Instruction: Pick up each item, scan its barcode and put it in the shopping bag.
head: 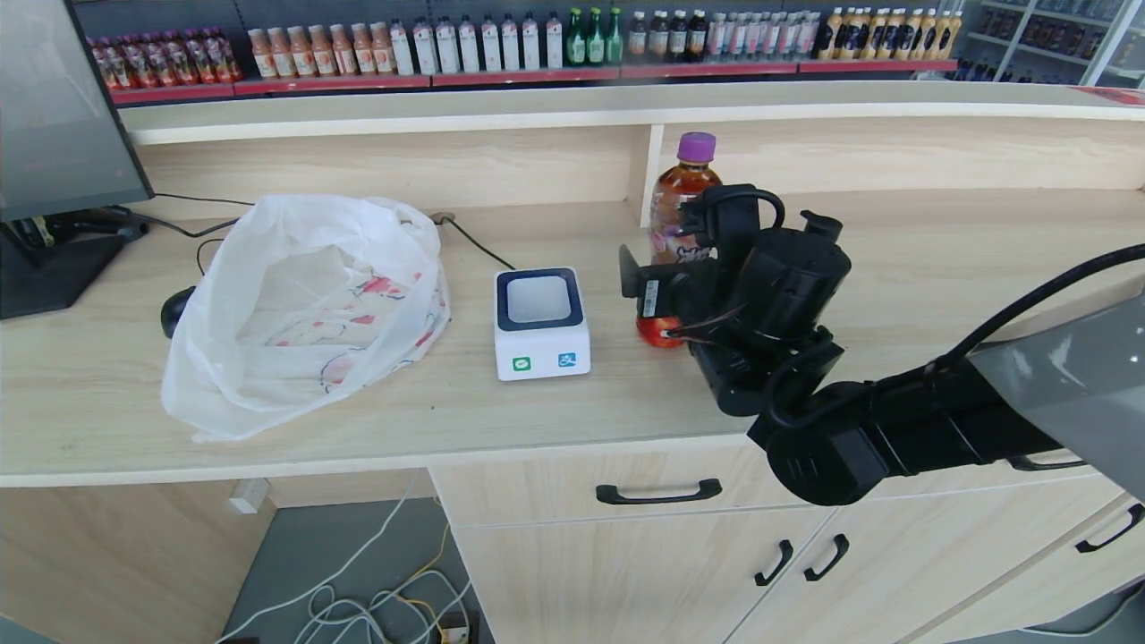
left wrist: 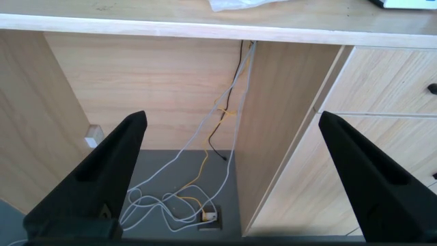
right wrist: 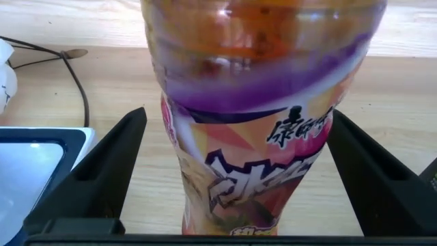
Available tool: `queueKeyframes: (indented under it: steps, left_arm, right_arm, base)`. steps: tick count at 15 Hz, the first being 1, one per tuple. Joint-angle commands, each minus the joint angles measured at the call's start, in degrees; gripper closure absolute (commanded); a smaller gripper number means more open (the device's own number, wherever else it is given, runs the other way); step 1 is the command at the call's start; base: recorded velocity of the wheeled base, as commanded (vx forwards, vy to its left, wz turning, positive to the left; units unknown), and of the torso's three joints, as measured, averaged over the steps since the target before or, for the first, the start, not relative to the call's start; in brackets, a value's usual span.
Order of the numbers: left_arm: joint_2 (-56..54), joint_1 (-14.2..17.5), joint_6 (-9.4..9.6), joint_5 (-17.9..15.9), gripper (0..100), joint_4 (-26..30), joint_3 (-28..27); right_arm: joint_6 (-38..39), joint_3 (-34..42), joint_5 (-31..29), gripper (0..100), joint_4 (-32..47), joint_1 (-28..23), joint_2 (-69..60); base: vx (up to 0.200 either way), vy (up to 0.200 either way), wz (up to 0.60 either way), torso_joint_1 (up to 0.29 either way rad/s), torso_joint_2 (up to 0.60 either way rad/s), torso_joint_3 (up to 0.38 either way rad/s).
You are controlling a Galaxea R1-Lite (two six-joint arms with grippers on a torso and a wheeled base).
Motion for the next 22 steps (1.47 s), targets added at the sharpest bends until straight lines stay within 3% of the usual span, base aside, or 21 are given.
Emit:
queueKeyframes:
  steps: [1, 22]
  left_arm:
    - [0.0, 0.0, 0.06, 0.0, 0, 0.0, 0.0]
    - [0.0, 0.0, -0.02, 0.0, 0, 0.0, 0.0]
  right_arm:
    - [-0.2, -0.8, 0.0, 0, 0.1, -0.2, 0.7]
    - [-0.4, -8.7, -0.1, 0, 0.1, -1.1, 5.4]
  base:
    - [0.000, 0.000, 0.00, 0.000, 0.00, 0.000]
    - [0.000, 0.000, 0.00, 0.000, 0.00, 0.000]
